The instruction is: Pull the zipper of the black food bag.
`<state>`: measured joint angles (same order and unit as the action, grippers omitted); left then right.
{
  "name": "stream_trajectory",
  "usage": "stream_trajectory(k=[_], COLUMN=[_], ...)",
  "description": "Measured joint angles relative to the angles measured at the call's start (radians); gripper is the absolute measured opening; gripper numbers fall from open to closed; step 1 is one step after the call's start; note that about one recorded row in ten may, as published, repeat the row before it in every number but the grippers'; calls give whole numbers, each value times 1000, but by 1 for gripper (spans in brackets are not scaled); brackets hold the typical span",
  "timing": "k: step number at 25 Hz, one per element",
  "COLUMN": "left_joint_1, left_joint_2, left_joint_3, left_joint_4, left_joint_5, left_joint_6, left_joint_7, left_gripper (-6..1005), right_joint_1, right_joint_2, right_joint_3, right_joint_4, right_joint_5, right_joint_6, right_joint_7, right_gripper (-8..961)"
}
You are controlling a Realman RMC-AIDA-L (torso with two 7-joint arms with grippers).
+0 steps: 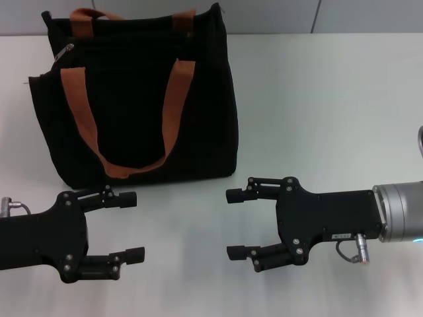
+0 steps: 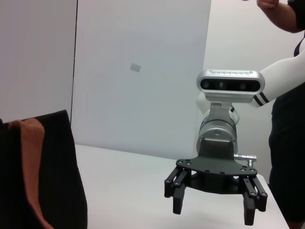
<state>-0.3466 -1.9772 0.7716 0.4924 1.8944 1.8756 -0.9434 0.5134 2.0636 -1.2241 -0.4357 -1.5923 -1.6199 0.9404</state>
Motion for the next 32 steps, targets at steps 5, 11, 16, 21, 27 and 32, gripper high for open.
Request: stream_trajectory(k=[5, 11, 16, 21, 27, 32], left_joint_1=[-1, -2, -2, -1, -11, -16], left_joint_2=[0, 1, 1, 2, 6, 37], left_joint_3=[-1, -2, -7, -84, -289, -594], left_joint_4=[1, 2, 2, 2, 2, 1], left_joint_5=[0, 0, 0, -6, -9, -32], left_joint_6=[-4, -5, -7, 17, 75, 51], left_joint_7=[-1, -1, -1, 0, -2, -64], left_gripper=[832, 831, 831, 831, 830, 830], right_joint_1=[2, 3, 4, 4, 2, -6], right_joint_2=[-1, -2, -2, -2, -5, -5], right_joint_3=[0, 0, 0, 0, 1, 3], right_joint_4=[0, 0, 0, 0, 0, 1], right_joint_5=[0, 0, 0, 0, 0, 0], right_joint_6=[0, -1, -1, -2, -2, 6], right_joint_7=[1, 2, 2, 2, 11, 7], right_gripper=[825, 824, 823, 822, 821, 820])
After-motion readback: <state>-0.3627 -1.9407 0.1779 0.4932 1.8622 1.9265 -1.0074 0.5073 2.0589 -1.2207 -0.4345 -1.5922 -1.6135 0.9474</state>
